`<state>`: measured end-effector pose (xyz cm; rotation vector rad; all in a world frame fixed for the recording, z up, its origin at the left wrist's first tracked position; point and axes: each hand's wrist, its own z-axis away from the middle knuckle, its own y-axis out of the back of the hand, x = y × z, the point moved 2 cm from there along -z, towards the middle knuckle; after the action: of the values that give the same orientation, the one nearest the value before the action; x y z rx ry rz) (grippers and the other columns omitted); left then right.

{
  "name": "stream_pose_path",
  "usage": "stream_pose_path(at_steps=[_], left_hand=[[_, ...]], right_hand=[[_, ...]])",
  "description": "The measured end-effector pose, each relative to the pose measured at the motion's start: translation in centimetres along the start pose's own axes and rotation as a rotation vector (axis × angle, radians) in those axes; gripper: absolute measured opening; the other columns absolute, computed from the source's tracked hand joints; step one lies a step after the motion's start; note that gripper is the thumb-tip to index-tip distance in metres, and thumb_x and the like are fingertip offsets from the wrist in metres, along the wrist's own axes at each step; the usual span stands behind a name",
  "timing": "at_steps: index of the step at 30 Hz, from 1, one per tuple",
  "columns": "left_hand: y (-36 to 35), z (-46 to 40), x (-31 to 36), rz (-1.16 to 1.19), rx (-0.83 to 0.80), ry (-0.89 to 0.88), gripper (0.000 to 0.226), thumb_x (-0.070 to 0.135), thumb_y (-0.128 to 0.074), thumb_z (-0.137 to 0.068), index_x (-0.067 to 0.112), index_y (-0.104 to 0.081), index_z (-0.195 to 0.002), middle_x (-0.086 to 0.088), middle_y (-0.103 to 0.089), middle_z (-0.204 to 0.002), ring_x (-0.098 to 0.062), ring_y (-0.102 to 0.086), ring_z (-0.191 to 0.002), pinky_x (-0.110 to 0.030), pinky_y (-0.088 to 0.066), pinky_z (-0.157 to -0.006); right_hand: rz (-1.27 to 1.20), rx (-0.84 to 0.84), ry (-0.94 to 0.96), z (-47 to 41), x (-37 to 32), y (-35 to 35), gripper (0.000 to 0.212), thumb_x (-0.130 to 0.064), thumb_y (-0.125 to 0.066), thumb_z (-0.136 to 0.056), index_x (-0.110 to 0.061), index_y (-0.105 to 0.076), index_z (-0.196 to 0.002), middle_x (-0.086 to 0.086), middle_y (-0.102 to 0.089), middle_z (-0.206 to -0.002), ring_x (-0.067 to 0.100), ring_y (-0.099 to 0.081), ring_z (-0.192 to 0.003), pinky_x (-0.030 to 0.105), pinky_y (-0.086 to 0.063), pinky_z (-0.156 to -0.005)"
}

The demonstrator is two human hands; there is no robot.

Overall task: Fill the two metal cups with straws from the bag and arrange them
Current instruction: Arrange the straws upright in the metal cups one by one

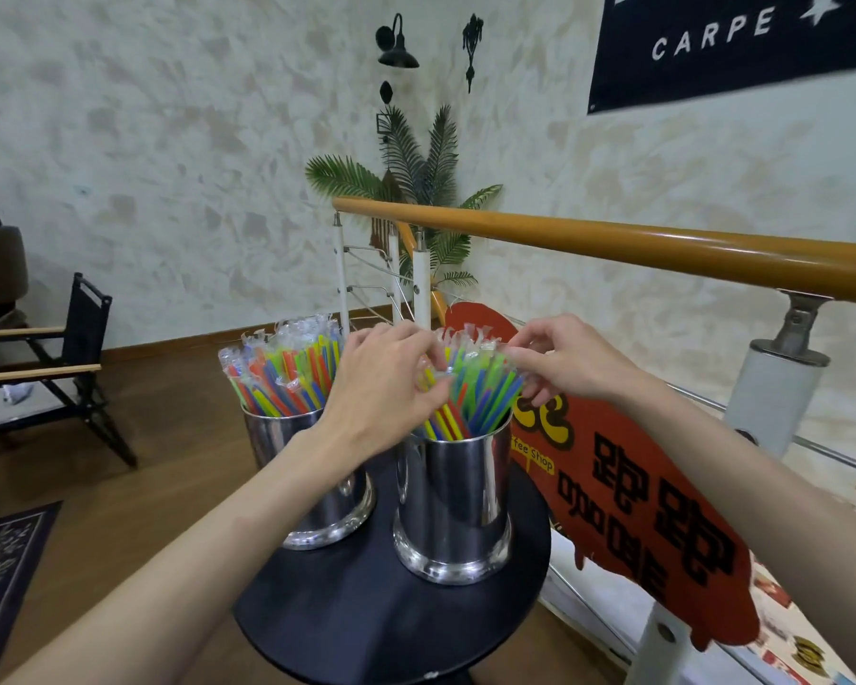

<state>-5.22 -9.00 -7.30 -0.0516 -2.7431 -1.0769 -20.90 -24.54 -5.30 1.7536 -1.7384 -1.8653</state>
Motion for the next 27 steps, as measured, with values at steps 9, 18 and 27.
stream_pose_path(at_steps=[9, 18, 27], left_hand=[[-0.8, 0.3, -0.9, 0.369, -0.082, 0.184, 0.007, 0.026, -0.065, -0.082, 0.028, -0.06, -0.087, 0.006, -0.069, -0.09, -0.016, -0.065, -0.085, -0.045, -0.054, -0.08], [-0.9, 0.7, -1.3, 0.391, -0.126, 0.188, 0.016, 0.014, -0.066, -0.089, 0.025, -0.06, -0.099, 0.011, -0.068, -0.099, -0.012, -0.065, -0.09, -0.042, -0.052, -0.086], [-0.7, 0.2, -0.3, 0.384, -0.209, 0.183, 0.042, 0.008, -0.056, -0.091, 0.025, -0.06, -0.13, 0.015, -0.066, -0.099, -0.003, -0.06, -0.095, -0.037, -0.05, -0.09]], right_hand=[[-0.012, -0.012, -0.02, 0.2, 0.0, -0.1, 0.009, -0.018, -0.061, -0.101, -0.011, -0.065, -0.098, 0.01, -0.072, -0.079, 0.024, -0.074, -0.063, 0.042, -0.064, -0.066], [-0.059, -0.039, -0.059, 0.3, 0.1, 0.1, 0.004, -0.01, -0.061, -0.1, -0.009, -0.065, -0.1, 0.007, -0.072, -0.075, 0.023, -0.074, -0.064, 0.036, -0.063, -0.063], [-0.116, -0.063, -0.075, 0.9, 0.0, 0.0, 0.01, -0.01, -0.059, -0.101, -0.004, -0.064, -0.108, 0.013, -0.072, -0.084, 0.02, -0.072, -0.063, 0.029, -0.061, -0.058]])
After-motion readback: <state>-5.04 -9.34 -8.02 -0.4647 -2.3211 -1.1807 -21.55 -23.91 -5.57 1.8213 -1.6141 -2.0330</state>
